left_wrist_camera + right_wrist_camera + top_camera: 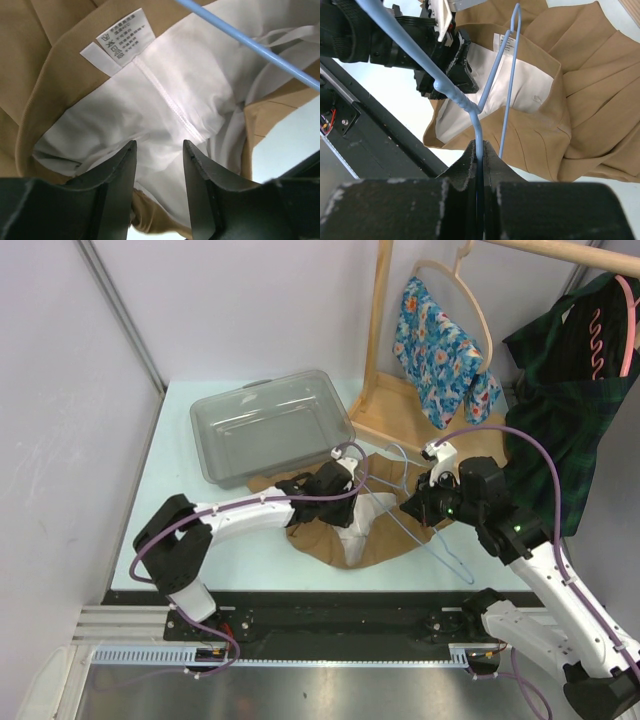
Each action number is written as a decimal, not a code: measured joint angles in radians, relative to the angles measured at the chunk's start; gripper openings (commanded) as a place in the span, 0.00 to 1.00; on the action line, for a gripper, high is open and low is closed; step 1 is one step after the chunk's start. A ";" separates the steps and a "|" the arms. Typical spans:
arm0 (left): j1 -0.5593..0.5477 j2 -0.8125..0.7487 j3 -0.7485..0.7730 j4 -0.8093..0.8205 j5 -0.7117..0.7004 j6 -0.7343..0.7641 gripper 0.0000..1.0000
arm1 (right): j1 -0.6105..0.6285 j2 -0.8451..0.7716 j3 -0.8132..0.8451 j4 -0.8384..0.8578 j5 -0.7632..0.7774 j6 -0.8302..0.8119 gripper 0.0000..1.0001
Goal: Place the skirt on the hanger
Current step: Place skirt on hanger
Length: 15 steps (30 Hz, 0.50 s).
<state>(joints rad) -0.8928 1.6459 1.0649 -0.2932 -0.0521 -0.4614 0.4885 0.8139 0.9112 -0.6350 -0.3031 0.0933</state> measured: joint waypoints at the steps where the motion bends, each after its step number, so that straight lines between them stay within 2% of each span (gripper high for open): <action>1: -0.001 0.006 0.002 -0.002 -0.004 0.000 0.47 | 0.000 0.000 0.000 0.000 0.000 0.000 0.00; 5: -0.001 0.021 0.009 -0.003 -0.034 0.000 0.47 | -0.002 0.000 0.000 -0.003 0.000 0.000 0.00; 15: -0.001 0.059 0.011 0.018 -0.102 -0.001 0.37 | -0.005 0.000 0.000 -0.004 0.000 0.000 0.00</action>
<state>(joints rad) -0.8940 1.7050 1.0760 -0.2756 -0.1543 -0.4622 0.4839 0.8135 0.9112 -0.6392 -0.3031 0.0933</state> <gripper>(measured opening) 0.386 0.036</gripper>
